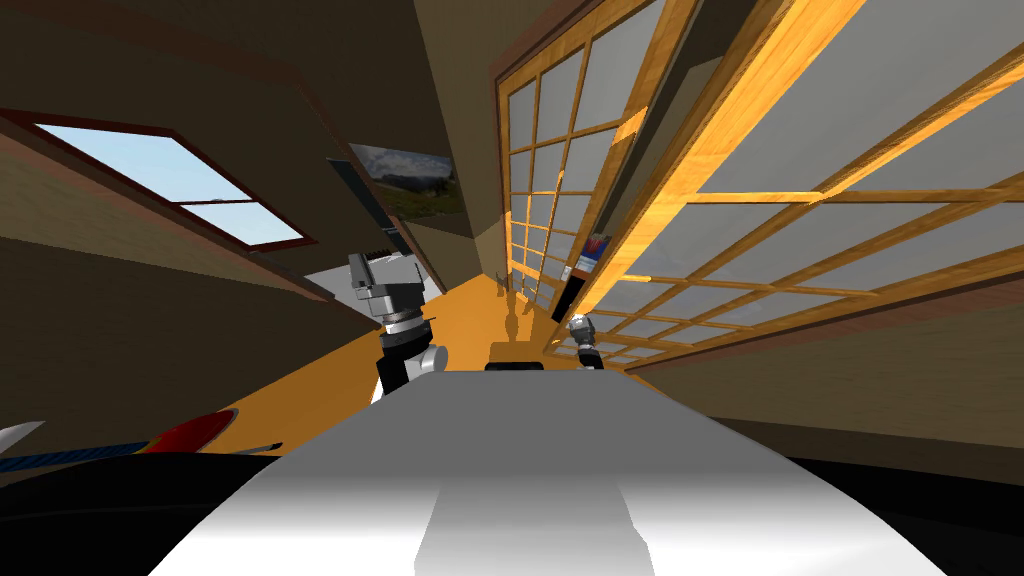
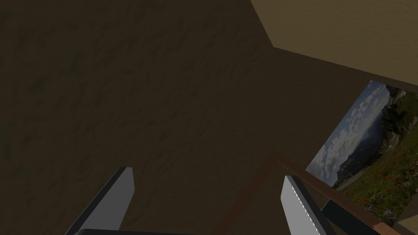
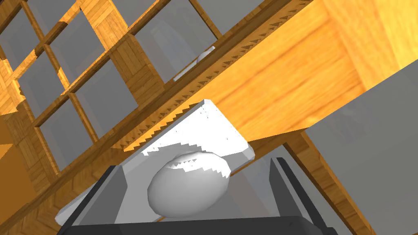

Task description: Pull the door open

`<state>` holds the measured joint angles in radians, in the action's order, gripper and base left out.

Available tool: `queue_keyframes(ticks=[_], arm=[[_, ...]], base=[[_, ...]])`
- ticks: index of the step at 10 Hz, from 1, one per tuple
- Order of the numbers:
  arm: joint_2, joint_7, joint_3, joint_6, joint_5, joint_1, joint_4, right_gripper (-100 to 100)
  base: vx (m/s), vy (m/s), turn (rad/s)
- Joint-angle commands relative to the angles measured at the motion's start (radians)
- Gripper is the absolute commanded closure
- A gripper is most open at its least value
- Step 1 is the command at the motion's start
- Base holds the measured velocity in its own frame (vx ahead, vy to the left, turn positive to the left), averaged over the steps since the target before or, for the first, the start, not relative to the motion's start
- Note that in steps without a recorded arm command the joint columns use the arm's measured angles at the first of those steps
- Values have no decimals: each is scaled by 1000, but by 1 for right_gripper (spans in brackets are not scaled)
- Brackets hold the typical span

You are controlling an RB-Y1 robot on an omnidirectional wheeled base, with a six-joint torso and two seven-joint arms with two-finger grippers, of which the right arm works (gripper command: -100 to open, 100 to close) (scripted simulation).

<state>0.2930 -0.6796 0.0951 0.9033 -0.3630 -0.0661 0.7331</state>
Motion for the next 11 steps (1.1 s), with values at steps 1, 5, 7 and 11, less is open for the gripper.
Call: queue_keyframes(ticks=[1,5,7,11], arm=[[-1,-32,6,-10,-9,-7,19,-100],[-3,-148,34,-17,-56,-9,37,-100],[-4,-193,45,-19,-72,-10,44,-100],[-5,-275,66,-24,-107,-12,58,-100]], base=[[-37,27,-5],[-50,-5,9],[-42,-2,8],[-54,-6,8]])
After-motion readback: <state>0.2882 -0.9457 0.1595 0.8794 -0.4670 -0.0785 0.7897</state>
